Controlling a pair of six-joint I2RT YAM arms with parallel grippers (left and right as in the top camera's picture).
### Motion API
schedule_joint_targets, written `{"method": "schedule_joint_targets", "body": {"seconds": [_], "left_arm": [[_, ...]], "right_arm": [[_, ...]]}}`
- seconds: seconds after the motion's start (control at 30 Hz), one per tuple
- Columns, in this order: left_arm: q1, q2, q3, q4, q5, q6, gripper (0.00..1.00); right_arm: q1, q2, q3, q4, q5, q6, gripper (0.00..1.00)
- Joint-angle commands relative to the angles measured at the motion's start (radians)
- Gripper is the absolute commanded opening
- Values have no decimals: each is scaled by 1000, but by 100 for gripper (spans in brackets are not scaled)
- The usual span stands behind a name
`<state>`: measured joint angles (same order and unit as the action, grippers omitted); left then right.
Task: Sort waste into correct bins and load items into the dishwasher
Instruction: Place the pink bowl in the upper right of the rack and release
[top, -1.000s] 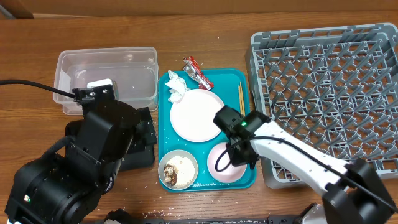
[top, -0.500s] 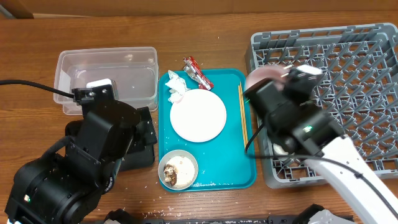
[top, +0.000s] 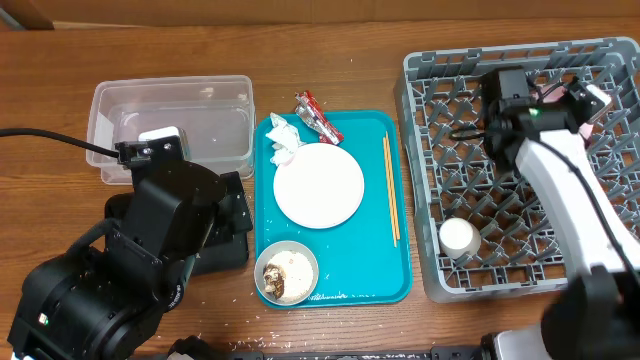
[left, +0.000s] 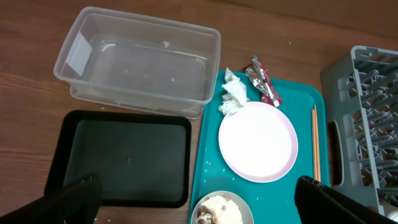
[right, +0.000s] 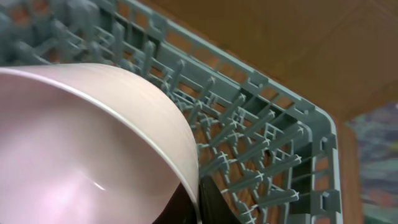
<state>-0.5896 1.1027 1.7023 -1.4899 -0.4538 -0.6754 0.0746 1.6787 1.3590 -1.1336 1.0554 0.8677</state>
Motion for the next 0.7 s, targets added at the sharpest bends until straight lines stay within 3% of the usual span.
{"method": "schedule_joint_targets", "body": {"seconds": [0.0,0.23,0.67], "left_arm": [[-4,3,1,2,-20,-12,100],[-4,3,1,2,-20,-12,100],[-4,3,1,2,-20,-12,100]], "right_arm": [[-9,75,-5,6,52,15,4],[26,174,-6,-5,36,16,4],[149,175,-11,-85,32,23,4]]}}
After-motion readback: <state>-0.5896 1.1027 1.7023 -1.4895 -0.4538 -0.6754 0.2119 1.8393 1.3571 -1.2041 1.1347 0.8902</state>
